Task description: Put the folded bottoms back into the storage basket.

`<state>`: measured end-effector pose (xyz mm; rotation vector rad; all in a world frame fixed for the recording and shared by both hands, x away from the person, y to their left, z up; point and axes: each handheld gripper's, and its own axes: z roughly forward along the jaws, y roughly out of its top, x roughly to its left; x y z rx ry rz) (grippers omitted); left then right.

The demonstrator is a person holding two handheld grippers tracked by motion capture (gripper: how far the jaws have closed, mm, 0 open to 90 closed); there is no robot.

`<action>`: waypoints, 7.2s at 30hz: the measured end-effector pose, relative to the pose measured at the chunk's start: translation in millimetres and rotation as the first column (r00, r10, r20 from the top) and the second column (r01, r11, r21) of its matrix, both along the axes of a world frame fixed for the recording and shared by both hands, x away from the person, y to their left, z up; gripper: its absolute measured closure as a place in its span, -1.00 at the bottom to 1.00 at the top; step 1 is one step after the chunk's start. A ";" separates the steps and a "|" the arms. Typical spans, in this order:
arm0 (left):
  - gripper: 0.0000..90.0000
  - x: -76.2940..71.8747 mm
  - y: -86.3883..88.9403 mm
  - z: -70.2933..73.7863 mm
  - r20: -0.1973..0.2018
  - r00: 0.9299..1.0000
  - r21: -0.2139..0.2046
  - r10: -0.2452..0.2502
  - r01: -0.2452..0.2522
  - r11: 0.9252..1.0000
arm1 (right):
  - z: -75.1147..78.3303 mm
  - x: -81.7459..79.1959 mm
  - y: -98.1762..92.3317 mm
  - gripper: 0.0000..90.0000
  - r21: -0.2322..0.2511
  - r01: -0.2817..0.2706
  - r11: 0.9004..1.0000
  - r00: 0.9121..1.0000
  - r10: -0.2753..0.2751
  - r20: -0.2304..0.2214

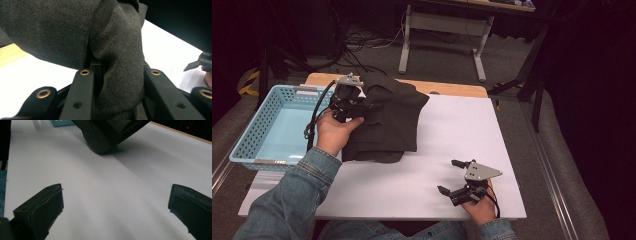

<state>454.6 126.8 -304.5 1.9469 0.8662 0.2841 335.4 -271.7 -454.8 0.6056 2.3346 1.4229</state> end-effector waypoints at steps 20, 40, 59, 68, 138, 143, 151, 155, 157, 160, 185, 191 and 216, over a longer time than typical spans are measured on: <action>0.61 -7.0 30.3 27.7 0.038 0.999 -0.010 0.037 -0.037 0.999 | -0.1 0.2 0.2 -0.99 -0.002 0.001 1.000 1.000 -0.001 0.001; 0.61 -16.7 61.9 51.7 0.062 0.996 -0.016 0.069 -0.068 0.998 | -0.2 0.2 0.4 -0.99 -0.002 0.002 1.000 1.000 -0.002 -0.001; 0.61 -28.3 108.0 64.5 0.074 0.989 -0.014 0.130 -0.129 0.991 | -0.4 0.4 0.7 -0.99 -0.004 0.001 1.000 1.000 -0.001 -0.001; 0.61 -35.2 135.8 65.6 0.071 0.983 -0.010 0.172 -0.172 0.985 | -0.5 0.6 1.0 -0.99 -0.007 0.005 1.000 1.000 -0.005 -0.003; 0.56 1.6 232.0 0.1 -0.129 0.960 0.120 0.250 -0.235 0.965 | -1.2 0.6 2.5 -0.99 -0.021 0.004 1.000 1.000 -0.004 -0.005; 0.55 11.0 236.5 -9.1 -0.150 0.954 0.130 0.259 -0.240 0.962 | -1.2 0.7 2.4 -0.99 -0.020 0.004 1.000 1.000 -0.004 -0.006; 0.51 20.6 242.5 -21.1 -0.168 0.944 0.146 0.284 -0.261 0.954 | -1.4 0.8 2.7 -0.99 -0.023 0.005 1.000 1.000 -0.005 -0.006; 0.47 24.9 245.6 -27.4 -0.184 0.936 0.162 0.300 -0.272 0.949 | -1.5 0.8 2.6 -0.99 -0.025 0.005 1.000 1.000 -0.006 -0.006; 0.47 26.9 247.8 -30.8 -0.196 0.932 0.164 0.306 -0.277 0.947 | -1.5 0.8 2.8 -0.99 -0.024 0.006 1.000 1.000 -0.007 -0.007; 0.45 29.4 248.6 -34.4 -0.196 0.929 0.175 0.313 -0.281 0.944 | -1.7 0.7 3.2 -0.99 -0.027 0.006 1.000 1.000 -0.006 -0.007; -0.40 46.0 269.3 -61.9 -0.226 0.844 0.237 0.487 -0.437 0.867 | -1.1 0.4 1.9 -0.98 -0.020 0.001 1.000 1.000 -0.001 -0.004; -0.40 43.2 255.4 -57.5 -0.211 0.863 0.239 0.460 -0.411 0.880 | -1.3 0.2 2.5 -0.98 -0.023 0.002 1.000 1.000 -0.002 -0.003; -0.07 -11.5 171.5 -36.5 -0.192 0.971 0.181 0.144 -0.110 0.977 | -1.5 0.1 2.9 -0.98 -0.026 0.003 1.000 1.000 -0.003 -0.003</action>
